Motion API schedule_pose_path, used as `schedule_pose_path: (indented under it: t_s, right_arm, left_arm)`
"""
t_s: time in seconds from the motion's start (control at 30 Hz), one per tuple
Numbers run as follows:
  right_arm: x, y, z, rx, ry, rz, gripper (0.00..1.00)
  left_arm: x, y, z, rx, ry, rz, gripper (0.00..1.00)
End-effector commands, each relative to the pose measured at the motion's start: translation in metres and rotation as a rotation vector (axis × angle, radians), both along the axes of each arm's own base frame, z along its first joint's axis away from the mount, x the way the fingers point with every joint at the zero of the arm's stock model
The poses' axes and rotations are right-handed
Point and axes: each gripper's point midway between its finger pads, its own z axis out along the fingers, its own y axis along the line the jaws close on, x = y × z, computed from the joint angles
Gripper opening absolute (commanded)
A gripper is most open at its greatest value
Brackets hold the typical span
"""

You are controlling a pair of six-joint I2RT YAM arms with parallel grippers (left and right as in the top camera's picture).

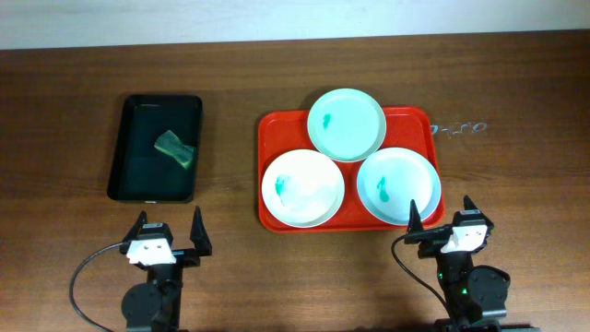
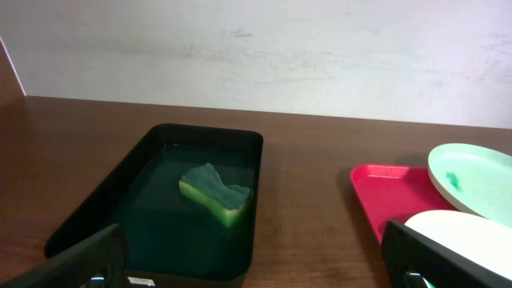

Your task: Clean dirty plates on tray and stack at the side

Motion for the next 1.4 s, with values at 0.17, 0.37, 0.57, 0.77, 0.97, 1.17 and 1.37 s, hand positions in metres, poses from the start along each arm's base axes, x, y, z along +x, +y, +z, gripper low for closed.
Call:
schedule_pose_path:
  t_s: [0.17, 0.37, 0.57, 0.77, 0.97, 1.17, 1.37]
  right_arm:
    - [0.000, -0.001, -0.003, 0.003, 0.004, -0.006, 0.99]
    - [0.000, -0.001, -0.003, 0.003, 0.004, -0.006, 0.98]
    - [0.000, -0.001, -0.003, 0.003, 0.004, -0.006, 0.99]
    - [0.000, -0.001, -0.003, 0.003, 0.004, -0.006, 0.98]
    - [-0.001, 0.011, -0.001, 0.070, 0.000, 0.059, 0.99]
    - [-0.017, 0.064, 0.058, 0.397, -0.154, 0.396, 0.99]
    - [-0.043, 0.038, 0.173, 0.318, -0.514, 0.299, 0.98]
  left_arm:
    - [0.000, 0.001, -0.001, -0.012, -0.002, 0.007, 0.99]
    - [0.000, 0.001, -0.002, -0.012, -0.002, 0.007, 0.99]
    - [0.000, 0.001, -0.001, -0.012, -0.002, 0.007, 0.99]
    - [0.000, 0.001, -0.002, -0.012, -0.002, 0.007, 0.99]
    - [0.001, -0.007, 0.011, -0.016, -0.052, -0.035, 0.99]
    - [-0.037, -0.041, 0.149, 0.052, -0.608, -0.237, 0.99]
    - [0.016, -0.009, 0.245, 0.179, -0.416, -0.026, 0.99]
